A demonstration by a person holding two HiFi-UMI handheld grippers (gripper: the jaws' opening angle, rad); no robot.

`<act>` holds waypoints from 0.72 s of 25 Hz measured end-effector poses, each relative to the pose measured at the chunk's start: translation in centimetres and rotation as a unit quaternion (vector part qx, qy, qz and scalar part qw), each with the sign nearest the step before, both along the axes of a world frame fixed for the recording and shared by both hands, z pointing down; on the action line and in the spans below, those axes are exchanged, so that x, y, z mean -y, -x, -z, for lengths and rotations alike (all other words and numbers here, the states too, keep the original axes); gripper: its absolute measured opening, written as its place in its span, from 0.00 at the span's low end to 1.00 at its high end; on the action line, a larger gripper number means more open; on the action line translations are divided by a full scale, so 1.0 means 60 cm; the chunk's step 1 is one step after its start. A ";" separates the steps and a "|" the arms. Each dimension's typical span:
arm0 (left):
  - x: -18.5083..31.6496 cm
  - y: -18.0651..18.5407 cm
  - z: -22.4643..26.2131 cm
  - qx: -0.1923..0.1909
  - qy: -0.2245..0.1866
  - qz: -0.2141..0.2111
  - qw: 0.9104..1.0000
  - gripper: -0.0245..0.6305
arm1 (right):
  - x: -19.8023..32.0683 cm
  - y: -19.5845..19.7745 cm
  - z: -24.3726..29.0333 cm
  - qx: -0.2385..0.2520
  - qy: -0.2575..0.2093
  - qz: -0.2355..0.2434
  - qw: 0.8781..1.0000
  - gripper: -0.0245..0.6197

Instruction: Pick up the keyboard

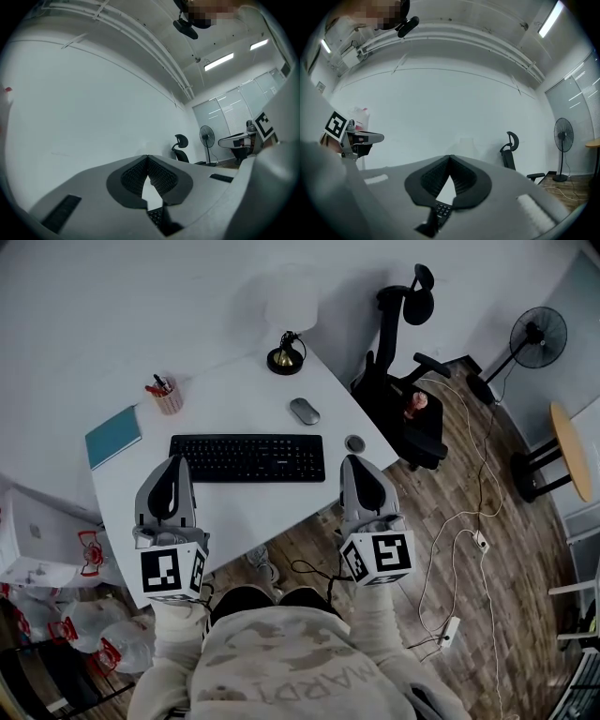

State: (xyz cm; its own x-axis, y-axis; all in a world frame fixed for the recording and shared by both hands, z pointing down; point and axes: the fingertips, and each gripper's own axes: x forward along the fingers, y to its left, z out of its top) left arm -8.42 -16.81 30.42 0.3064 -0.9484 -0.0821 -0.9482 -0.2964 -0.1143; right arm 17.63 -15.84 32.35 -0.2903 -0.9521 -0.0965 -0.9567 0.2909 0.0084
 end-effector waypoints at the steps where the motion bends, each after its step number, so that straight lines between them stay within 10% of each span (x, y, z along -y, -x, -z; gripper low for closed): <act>1: 0.010 -0.001 -0.002 0.002 0.003 -0.001 1.000 0.05 | 0.010 0.000 -0.003 -0.001 0.004 0.002 1.000 0.05; 18: 0.160 0.012 -0.097 0.013 0.076 0.024 0.997 0.05 | 0.178 0.001 -0.120 -0.007 0.117 0.026 0.993 0.05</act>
